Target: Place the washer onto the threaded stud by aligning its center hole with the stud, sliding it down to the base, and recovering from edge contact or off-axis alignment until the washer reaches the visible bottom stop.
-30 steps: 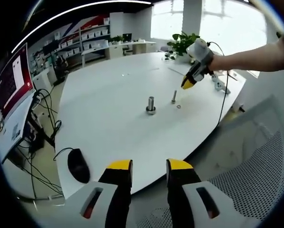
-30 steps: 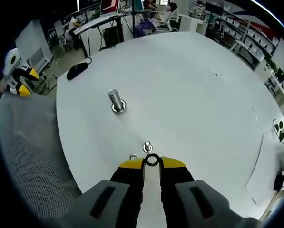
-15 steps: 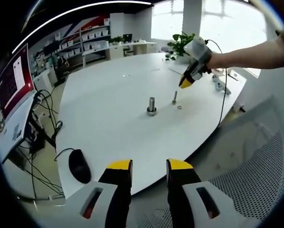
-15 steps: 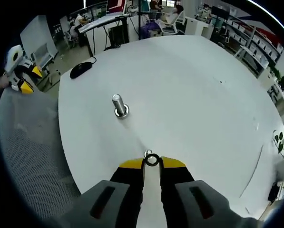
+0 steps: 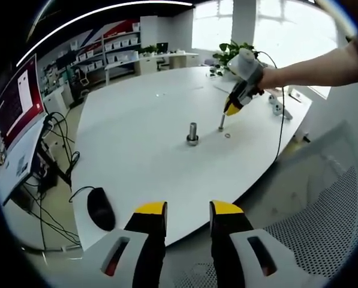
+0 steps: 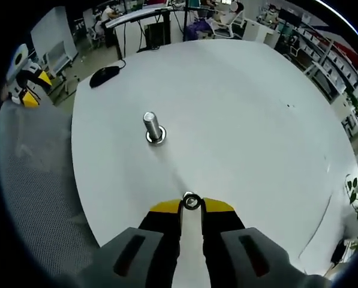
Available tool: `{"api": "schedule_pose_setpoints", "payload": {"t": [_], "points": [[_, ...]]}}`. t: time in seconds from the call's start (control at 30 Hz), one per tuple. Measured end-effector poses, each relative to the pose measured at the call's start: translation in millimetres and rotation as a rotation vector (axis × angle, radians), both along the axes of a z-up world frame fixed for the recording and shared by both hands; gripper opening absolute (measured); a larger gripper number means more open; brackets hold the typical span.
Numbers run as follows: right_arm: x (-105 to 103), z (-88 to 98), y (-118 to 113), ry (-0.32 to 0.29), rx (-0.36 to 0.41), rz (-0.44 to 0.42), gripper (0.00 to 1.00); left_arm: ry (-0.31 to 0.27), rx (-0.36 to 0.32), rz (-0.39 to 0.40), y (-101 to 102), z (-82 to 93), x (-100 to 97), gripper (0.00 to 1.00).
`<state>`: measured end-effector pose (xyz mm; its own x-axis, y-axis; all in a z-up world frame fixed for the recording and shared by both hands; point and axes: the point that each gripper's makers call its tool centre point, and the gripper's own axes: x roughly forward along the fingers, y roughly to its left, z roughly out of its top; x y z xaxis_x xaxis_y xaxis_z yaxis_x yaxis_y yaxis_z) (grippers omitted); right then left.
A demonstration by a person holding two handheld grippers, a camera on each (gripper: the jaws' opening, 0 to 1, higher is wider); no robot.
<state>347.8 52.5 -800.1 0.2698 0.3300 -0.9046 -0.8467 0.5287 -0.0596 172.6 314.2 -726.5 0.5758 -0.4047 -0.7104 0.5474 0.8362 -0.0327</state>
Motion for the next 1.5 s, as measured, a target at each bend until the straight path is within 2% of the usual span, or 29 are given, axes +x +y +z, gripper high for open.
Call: {"api": "schedule_pose_setpoints", "payload": {"t": [0.73,1.1,1.5], "points": [[2.1,-14.1,3.3,0.029,-0.034,0.009,0.14,-0.002,-0.001,0.014,2.4,0.2,1.4,0.26],[6.1,-35.9,-3.2,0.066,-0.052,-0.009,0.14,0.002,0.003,0.015,3.0,-0.9,1.2,0.26],[-0.4,-49.2,-4.0,0.092,-0.063,-0.037,0.15,0.014,0.003,0.017,2.8,-1.8,0.0,0.25]]}}
